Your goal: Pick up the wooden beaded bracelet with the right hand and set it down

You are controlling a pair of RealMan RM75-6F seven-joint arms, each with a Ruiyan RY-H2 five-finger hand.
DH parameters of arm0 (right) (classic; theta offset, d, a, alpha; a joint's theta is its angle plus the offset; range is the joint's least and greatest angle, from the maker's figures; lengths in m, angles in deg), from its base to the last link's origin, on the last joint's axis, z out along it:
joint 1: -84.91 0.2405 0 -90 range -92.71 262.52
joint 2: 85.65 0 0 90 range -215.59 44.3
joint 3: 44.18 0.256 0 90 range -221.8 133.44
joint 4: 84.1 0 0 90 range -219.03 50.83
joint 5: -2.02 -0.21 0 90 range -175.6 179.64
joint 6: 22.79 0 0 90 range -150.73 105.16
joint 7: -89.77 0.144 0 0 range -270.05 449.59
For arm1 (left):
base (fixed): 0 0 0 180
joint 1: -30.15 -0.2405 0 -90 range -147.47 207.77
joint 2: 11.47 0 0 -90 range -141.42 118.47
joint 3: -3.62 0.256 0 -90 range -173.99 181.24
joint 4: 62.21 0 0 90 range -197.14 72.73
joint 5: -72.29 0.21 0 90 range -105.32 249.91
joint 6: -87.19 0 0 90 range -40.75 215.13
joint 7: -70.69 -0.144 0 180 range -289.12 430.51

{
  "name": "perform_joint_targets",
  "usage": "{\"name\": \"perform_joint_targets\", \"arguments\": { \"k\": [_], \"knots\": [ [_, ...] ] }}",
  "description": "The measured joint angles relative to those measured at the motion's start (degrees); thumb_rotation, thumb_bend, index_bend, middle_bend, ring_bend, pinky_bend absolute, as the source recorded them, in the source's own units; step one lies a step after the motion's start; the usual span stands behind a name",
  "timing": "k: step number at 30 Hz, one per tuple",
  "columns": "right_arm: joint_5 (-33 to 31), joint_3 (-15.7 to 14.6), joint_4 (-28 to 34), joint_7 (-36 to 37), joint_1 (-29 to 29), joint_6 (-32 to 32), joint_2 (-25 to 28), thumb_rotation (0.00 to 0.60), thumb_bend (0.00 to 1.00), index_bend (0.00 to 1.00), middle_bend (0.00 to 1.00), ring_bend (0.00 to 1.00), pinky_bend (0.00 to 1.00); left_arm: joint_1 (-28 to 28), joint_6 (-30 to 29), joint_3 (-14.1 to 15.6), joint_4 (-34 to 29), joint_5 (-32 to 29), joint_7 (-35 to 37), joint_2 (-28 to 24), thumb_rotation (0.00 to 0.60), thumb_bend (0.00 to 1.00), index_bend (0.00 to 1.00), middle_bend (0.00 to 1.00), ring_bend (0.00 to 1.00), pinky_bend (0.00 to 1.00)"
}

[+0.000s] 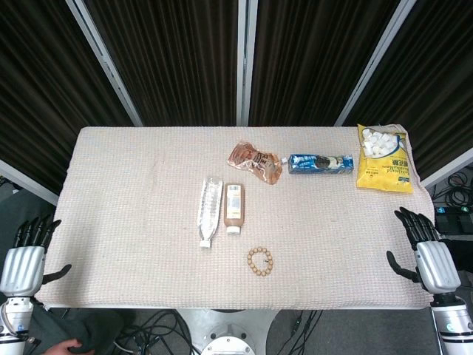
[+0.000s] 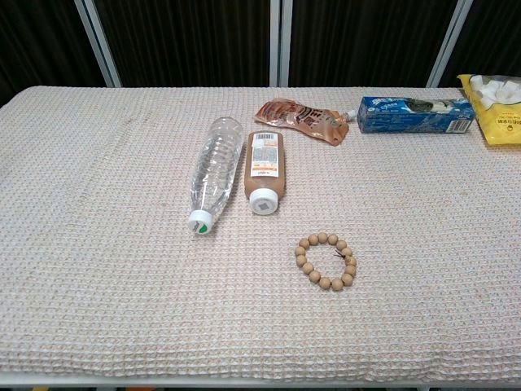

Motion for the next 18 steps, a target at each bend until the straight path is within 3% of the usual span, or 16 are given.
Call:
{"name": "perform_joint_targets", "arguments": {
  "k": [7, 11, 14, 18],
  "knots": [
    [2.4, 0.3, -0.4, -0.2, 0.2, 0.1, -0.5, 0.590, 0.32, 0.00, 0.05, 0.00, 0.00, -0.1, -0.2, -0.1, -0.5, -0.1, -0.4, -0.2, 0.600, 0.00, 0.14, 0.06, 0.00, 0.00],
    [5.7, 0.1, -0.2, -0.9, 1.7, -1.0, -0.7, 0.597, 0.33, 0.00, 0.12, 0.00, 0.00, -0.3, -0.3, 0.0, -0.9, -0.1, -0.6, -0.3, 0.600, 0.00, 0.14, 0.06, 0.00, 0.00],
    [9.1, -0.2, 0.4, -1.9, 4.7, -4.2, -1.0, 0.600, 0.33, 0.03, 0.18, 0.00, 0.00, -0.4, -0.4, 0.1, -1.3, 0.0, -0.6, -0.6, 0.600, 0.00, 0.14, 0.06, 0.00, 0.00],
    [12.1, -0.2, 1.3, -4.7, 9.7, -11.1, -2.0, 0.600, 0.31, 0.14, 0.23, 0.00, 0.00, -0.6, -0.7, 0.0, -1.7, -0.1, -0.7, -0.7, 0.600, 0.00, 0.14, 0.06, 0.00, 0.00]
  ]
}}
